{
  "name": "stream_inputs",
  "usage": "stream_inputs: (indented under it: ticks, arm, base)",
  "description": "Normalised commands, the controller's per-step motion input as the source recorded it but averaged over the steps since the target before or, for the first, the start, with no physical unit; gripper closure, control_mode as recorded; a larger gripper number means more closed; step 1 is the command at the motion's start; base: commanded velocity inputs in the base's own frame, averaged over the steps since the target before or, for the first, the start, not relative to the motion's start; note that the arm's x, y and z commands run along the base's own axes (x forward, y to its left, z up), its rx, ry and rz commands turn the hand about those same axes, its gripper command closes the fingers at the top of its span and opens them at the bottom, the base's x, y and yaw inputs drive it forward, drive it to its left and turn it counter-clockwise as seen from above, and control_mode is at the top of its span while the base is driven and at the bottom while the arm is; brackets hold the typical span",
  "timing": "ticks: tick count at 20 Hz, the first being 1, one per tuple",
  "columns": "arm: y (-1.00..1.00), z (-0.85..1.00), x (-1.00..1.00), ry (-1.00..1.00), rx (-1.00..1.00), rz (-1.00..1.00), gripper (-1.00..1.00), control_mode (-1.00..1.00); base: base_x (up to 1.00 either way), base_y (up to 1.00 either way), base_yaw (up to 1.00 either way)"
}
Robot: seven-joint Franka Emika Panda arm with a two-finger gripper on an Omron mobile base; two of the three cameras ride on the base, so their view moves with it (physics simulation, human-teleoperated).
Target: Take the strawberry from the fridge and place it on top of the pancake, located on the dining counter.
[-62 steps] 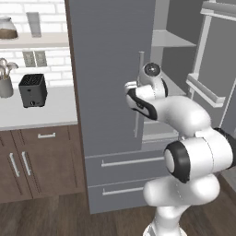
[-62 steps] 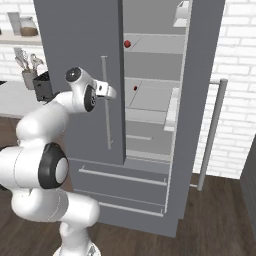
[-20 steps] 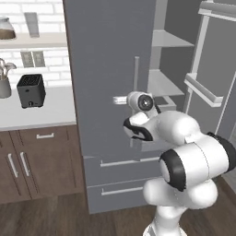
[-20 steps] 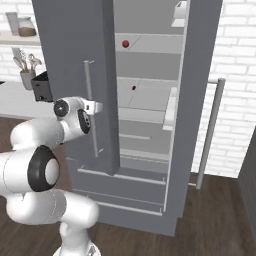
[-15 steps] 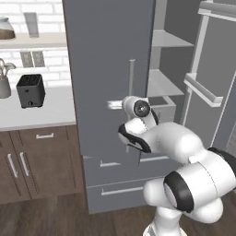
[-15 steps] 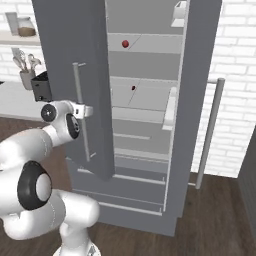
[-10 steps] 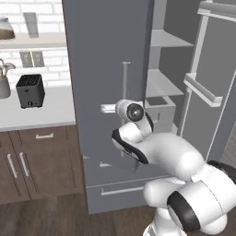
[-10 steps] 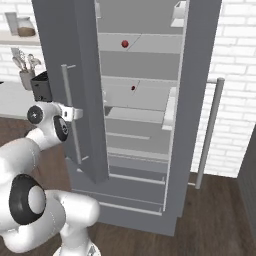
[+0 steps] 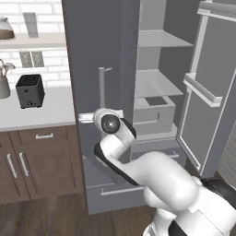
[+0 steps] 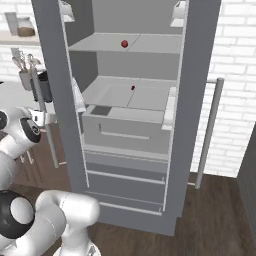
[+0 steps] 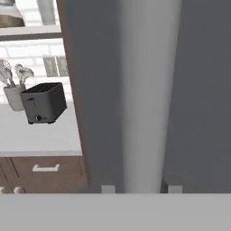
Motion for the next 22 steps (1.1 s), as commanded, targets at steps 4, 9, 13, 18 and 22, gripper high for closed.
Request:
stream_inputs:
  ticks: [4, 9, 13, 18, 22]
  arm:
    - [1.00, -0.09, -0.41, 0.00, 0.01, 0.00, 1.00, -1.00]
    - [1.00, -0.05, -0.39, 0.00, 0.03, 0.00, 1.00, -1.00]
    - [1.00, 0.00, -0.64, -0.02, 0.09, 0.02, 1.00, -1.00]
    - [1.00, 0.12, -0.90, -0.15, 0.13, 0.11, 1.00, -1.00]
    - [-0.20, 0.55, -1.00, -0.25, 0.08, 0.04, 1.00, -1.00]
  base:
    - [0.00, 0.00, 0.00]
    - [0.00, 0.00, 0.00]
    - [0.00, 0.00, 0.00]
    - [0.00, 0.00, 0.00]
    - [0.00, 0.00, 0.00]
